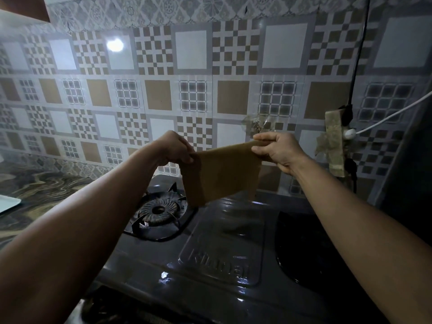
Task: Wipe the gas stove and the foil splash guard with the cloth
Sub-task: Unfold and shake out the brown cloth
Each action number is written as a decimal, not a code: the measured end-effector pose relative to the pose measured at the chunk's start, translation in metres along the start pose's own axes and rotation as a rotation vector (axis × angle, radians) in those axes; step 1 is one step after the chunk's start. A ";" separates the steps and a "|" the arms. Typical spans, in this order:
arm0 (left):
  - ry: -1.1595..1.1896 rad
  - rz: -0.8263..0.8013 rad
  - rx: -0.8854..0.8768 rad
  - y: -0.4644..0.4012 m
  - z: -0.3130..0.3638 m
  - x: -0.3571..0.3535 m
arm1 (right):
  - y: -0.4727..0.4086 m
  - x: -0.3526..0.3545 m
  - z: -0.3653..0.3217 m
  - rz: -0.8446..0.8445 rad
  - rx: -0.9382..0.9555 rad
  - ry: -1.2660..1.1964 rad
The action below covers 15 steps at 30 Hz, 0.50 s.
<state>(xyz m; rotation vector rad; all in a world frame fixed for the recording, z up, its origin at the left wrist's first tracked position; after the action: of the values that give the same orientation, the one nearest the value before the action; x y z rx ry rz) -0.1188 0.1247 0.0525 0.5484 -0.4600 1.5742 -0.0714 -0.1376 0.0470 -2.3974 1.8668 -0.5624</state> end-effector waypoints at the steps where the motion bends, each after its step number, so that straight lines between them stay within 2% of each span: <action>1: 0.019 0.039 -0.005 0.000 0.000 0.002 | 0.001 0.001 -0.005 0.006 0.037 0.133; 3: 0.049 0.095 -0.010 0.000 0.002 0.006 | 0.001 0.001 -0.013 0.049 0.103 0.376; 6: 0.039 0.122 -0.030 0.001 0.007 0.009 | -0.002 0.005 -0.017 0.112 0.124 0.507; 10: 0.111 0.044 -0.047 0.000 0.011 0.006 | -0.013 0.008 -0.011 0.115 0.018 0.451; 15: 0.325 0.028 0.094 0.001 0.007 -0.018 | -0.013 0.004 -0.003 0.223 -0.071 0.363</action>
<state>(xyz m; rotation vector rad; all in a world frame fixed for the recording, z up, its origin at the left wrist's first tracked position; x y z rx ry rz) -0.1187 0.1061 0.0472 0.3484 -0.1488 1.6807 -0.0593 -0.1373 0.0546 -2.1989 2.2919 -0.9783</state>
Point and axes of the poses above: each hand's wrist, its own y-axis away from the middle knuckle, its own x-axis out of the back of the hand, z = x × y, the point moved 6 cm from there along -y, towards the middle knuckle, and after that the axes turned 8 degrees about -z, right-handed, at the moved point
